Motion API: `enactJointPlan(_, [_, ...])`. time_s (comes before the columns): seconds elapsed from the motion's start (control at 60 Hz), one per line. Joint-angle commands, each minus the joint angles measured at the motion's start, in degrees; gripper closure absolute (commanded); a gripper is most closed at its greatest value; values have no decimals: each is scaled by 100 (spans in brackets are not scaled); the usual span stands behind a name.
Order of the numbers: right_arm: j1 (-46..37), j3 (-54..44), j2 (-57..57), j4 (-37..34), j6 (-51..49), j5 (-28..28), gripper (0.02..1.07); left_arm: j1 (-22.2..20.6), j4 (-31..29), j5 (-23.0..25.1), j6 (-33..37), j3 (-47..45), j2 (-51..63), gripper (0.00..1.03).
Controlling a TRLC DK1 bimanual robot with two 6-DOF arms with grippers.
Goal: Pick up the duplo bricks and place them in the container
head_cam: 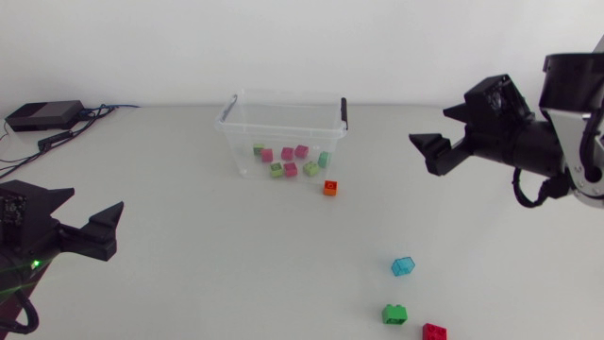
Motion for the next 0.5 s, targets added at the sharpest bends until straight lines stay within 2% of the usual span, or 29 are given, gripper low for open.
enactJointPlan(0.0, [-177,-501,-95,241,-200,-174,8,-67,107,-59,34,-310,-186,6])
enactJointPlan(0.183, [-414,-1257,-227,909,-244,-174,8,-58,529,-340,-203,-433,51,5])
enactJointPlan(0.383, [-449,-1802,-956,918,-183,-121,8,-85,538,-410,-291,-451,280,5])
enactJointPlan(0.483, [-458,-2004,-1422,803,-192,-33,8,-225,749,-410,-256,-846,-485,5])
